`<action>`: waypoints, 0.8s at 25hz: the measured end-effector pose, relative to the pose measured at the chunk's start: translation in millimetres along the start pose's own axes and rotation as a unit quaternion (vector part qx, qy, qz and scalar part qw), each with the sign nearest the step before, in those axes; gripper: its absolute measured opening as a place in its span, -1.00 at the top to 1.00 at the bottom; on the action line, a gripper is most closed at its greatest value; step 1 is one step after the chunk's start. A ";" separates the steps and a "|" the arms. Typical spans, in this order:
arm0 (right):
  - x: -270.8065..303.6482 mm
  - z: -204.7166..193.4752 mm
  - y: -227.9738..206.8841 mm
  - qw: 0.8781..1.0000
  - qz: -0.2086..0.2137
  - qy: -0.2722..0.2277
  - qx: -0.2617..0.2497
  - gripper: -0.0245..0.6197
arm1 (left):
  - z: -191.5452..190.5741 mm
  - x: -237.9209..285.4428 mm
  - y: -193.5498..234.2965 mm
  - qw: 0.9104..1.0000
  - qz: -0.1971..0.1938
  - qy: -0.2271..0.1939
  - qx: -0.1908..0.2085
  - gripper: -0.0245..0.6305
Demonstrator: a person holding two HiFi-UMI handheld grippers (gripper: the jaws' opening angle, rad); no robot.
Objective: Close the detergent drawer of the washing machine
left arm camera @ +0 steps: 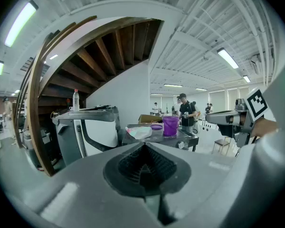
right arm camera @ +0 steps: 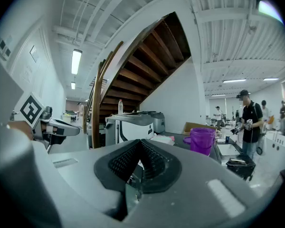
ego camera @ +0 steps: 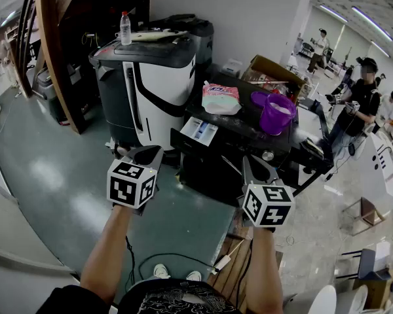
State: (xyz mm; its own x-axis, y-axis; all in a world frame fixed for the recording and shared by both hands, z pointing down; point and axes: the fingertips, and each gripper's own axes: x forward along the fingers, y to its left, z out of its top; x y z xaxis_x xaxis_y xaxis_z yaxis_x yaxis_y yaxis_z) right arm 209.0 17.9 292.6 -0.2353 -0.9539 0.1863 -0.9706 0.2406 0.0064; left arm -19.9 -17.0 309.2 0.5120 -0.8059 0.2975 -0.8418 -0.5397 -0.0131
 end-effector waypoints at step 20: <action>-0.6 -5.1 10.0 1.000 0.006 0.001 -0.006 0.63 | -4.4 -5.0 2.6 1.000 0.002 0.000 -0.001 0.93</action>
State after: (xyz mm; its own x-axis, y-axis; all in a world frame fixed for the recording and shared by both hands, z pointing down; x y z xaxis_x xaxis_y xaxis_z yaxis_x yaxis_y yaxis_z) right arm 199.7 21.8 297.5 -0.2474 -0.9503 0.1892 -0.9668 0.2549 0.0160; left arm -25.5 -13.3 311.8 0.5093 -0.8074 0.2979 -0.8439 -0.5364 -0.0113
